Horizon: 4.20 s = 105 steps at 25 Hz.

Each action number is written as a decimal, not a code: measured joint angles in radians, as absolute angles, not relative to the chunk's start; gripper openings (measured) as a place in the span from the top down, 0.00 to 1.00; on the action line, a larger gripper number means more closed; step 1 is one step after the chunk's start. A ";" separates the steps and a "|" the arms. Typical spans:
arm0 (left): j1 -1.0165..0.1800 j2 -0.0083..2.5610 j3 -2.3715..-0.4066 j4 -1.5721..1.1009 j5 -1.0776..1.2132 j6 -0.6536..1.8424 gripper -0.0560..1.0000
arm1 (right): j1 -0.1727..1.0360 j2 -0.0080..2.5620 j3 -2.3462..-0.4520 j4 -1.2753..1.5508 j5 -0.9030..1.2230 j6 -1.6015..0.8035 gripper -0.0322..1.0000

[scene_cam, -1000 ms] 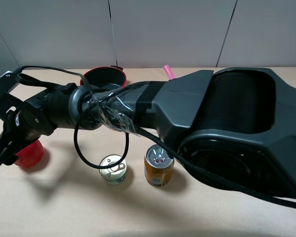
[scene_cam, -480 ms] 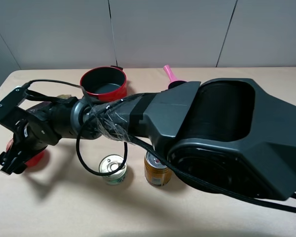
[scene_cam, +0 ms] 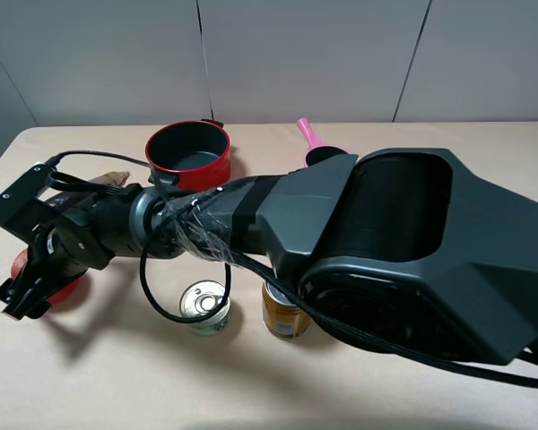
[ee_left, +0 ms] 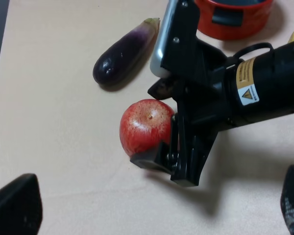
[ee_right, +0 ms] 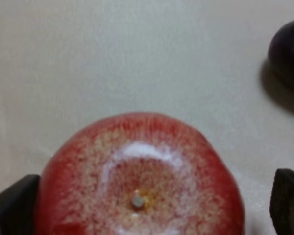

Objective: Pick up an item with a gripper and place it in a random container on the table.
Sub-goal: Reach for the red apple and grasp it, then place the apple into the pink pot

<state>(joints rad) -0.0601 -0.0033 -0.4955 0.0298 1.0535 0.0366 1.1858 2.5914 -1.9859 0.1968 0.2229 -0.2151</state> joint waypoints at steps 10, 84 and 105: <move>-0.060 -0.003 -0.496 0.030 1.053 0.037 0.01 | 1.186 2.593 -1.986 0.204 0.220 -0.215 0.30; -0.060 -0.003 -0.496 0.030 1.053 0.037 0.01 | 0.822 1.964 -1.399 0.056 0.311 -0.135 0.44; -0.060 -0.003 -0.496 0.030 1.053 0.037 0.01 | 0.493 1.917 -1.315 0.057 0.291 -0.136 0.44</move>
